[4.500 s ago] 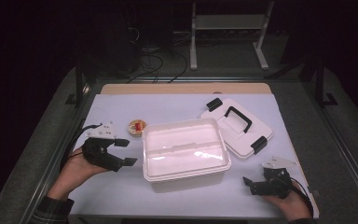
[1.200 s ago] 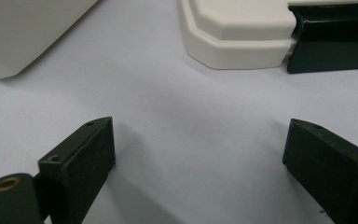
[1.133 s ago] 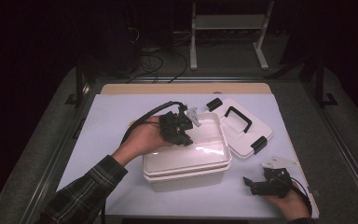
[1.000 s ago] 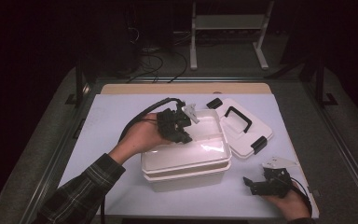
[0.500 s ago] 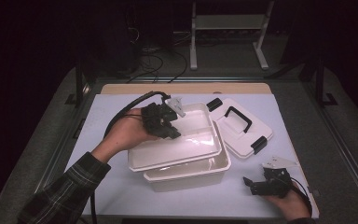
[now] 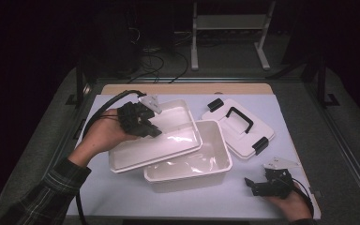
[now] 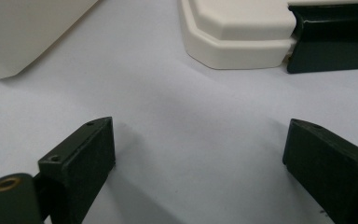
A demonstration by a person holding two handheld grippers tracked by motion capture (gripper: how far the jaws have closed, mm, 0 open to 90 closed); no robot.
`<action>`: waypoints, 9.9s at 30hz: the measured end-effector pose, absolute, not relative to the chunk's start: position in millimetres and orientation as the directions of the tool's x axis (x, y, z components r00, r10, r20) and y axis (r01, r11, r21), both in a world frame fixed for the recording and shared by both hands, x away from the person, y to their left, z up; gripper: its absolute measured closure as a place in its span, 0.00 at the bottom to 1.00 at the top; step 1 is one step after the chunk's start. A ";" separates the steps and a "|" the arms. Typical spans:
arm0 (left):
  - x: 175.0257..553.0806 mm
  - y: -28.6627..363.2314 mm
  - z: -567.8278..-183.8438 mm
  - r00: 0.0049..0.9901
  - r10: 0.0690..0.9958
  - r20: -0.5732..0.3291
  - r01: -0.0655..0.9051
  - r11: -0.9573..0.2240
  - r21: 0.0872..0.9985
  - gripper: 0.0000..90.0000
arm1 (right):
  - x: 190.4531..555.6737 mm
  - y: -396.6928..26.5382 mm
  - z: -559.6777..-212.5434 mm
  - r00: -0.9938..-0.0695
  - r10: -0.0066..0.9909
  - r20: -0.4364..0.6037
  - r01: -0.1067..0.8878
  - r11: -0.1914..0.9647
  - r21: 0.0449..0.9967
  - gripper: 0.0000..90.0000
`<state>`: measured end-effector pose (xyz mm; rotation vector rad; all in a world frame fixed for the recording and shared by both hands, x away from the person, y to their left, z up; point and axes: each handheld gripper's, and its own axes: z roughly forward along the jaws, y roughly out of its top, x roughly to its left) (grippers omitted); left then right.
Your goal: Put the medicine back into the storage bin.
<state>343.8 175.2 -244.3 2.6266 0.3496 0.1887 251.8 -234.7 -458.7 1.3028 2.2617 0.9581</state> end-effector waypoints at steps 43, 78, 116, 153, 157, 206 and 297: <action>328.1 354.6 -308.3 0.772 0.634 0.041 0.547 -0.697 0.464 0.99 | 251.7 -234.7 -458.8 -0.511 0.860 0.022 0.615 0.347 0.708 0.10; 355.8 334.7 -405.9 0.744 0.668 -0.021 0.621 -0.679 0.393 0.99 | 251.8 -234.8 -458.8 -0.511 0.859 0.023 0.615 0.347 0.708 0.10; 398.8 306.4 -350.9 0.749 0.662 -0.024 0.622 -0.691 0.368 0.36 | 251.7 -234.8 -458.8 -0.511 0.859 0.023 0.615 0.347 0.708 0.10; 492.1 240.2 -412.1 0.717 0.697 -0.004 0.677 -0.696 0.239 0.10 | 251.8 -235.0 -458.8 -0.511 0.859 0.026 0.615 0.345 0.709 0.09; 492.8 235.5 -417.8 0.726 0.687 -0.006 0.671 -0.706 0.227 0.10 | 251.8 -235.0 -458.9 -0.511 0.859 0.025 0.615 0.345 0.708 0.09; 480.4 237.5 -336.8 0.745 0.666 -0.020 0.642 -0.709 0.292 0.22 | 251.8 -235.0 -458.9 -0.512 0.859 0.024 0.615 0.346 0.709 0.10; 353.9 140.5 -335.5 0.972 0.237 -0.008 0.231 -0.941 0.249 0.22 | 251.5 -234.8 -458.7 -0.510 0.860 0.028 0.617 0.343 0.708 0.10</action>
